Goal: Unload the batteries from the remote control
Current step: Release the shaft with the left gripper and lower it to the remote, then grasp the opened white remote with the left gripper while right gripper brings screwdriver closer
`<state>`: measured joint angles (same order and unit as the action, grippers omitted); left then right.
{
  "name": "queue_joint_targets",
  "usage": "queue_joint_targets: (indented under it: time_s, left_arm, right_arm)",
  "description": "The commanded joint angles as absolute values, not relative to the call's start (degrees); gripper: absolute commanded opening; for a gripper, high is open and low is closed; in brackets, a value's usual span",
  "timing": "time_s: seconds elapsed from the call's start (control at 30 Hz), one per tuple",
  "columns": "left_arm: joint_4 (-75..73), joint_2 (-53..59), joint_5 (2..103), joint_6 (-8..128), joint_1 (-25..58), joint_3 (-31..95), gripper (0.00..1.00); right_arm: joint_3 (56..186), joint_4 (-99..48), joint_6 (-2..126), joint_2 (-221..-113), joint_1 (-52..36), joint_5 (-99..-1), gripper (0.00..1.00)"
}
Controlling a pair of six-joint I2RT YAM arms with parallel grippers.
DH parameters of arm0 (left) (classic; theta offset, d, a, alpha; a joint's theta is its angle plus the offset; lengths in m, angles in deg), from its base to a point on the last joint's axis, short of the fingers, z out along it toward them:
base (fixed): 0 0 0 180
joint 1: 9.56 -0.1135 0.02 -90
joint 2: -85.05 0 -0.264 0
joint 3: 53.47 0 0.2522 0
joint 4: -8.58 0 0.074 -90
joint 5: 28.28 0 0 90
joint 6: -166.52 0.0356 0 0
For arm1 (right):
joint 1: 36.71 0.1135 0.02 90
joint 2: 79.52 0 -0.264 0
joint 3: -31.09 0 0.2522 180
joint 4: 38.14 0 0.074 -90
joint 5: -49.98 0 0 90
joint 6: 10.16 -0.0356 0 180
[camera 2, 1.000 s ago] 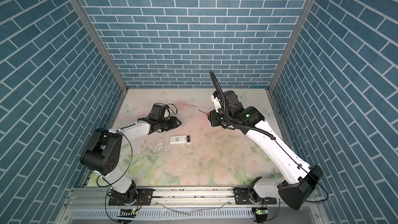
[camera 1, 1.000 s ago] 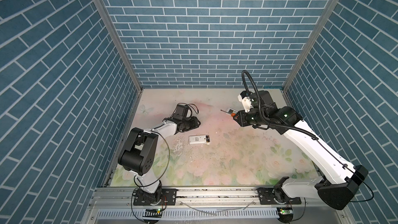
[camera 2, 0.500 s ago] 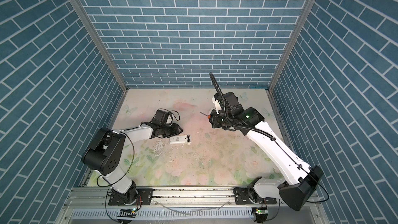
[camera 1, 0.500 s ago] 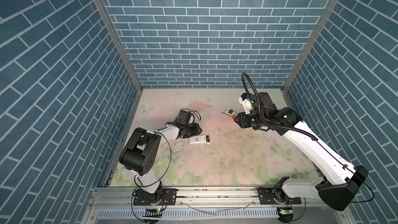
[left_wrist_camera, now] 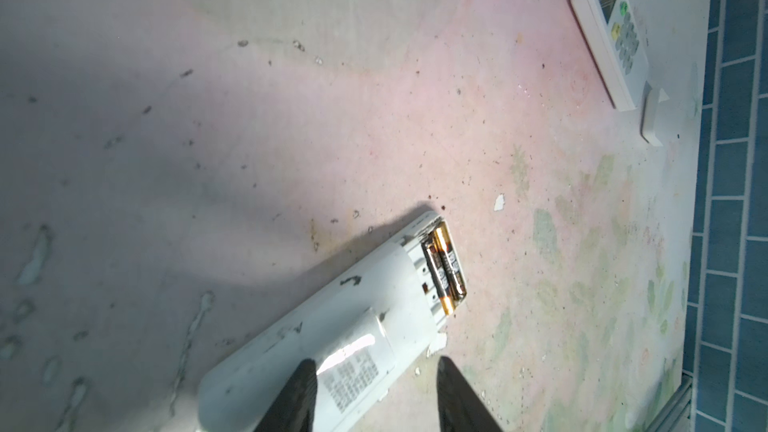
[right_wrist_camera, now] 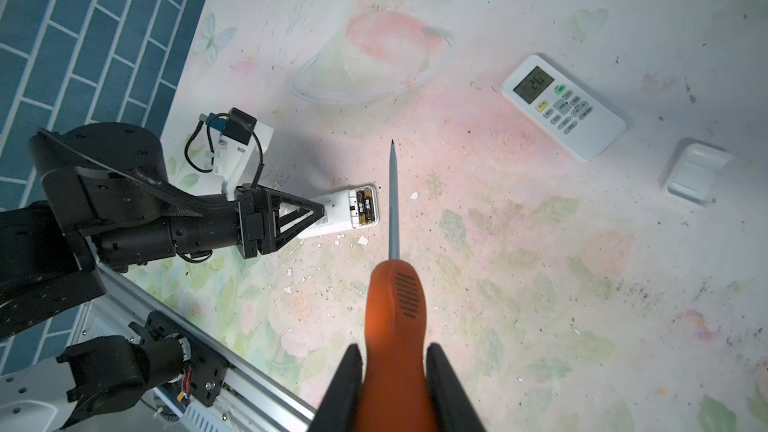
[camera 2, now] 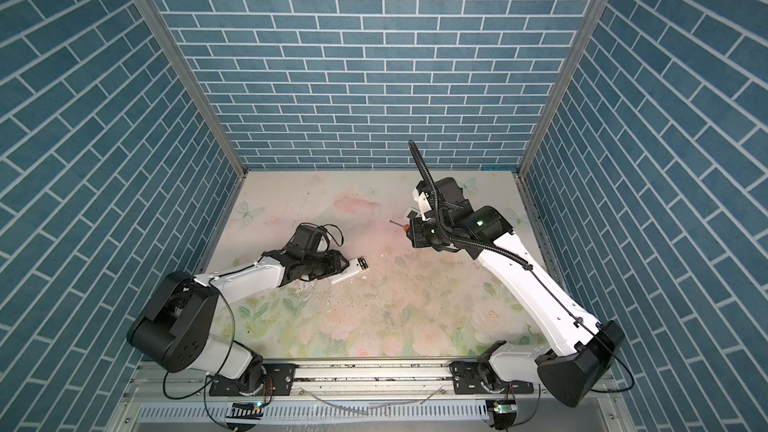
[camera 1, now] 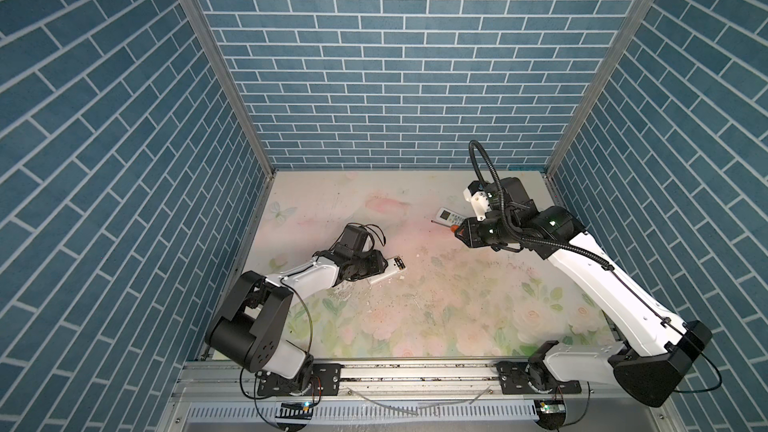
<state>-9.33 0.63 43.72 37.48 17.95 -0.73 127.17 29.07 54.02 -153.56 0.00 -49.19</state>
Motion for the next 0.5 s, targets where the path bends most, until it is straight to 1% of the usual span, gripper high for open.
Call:
queue_joint_targets:
  time_s: [0.0,0.17,0.33,0.47]
  left_arm:
    - [-11.1,2.74,46.36,34.64,19.33,-3.66,0.48]
    - [-12.97,6.38,48.58,33.32,20.77,-4.62,0.49]
    - [-20.86,8.23,51.93,39.05,20.59,2.98,0.54]
    - [-23.17,5.42,52.51,43.6,18.13,7.86,0.52]
  right_arm:
    - [128.25,34.34,51.98,-154.37,-2.17,-55.0,0.0]
    - [129.91,38.32,53.09,-155.79,-3.99,-57.95,0.0]
    - [128.84,37.67,53.56,-156.09,-4.08,-58.43,0.0]
    - [127.74,35.86,53.22,-155.4,-4.1,-58.83,0.0]
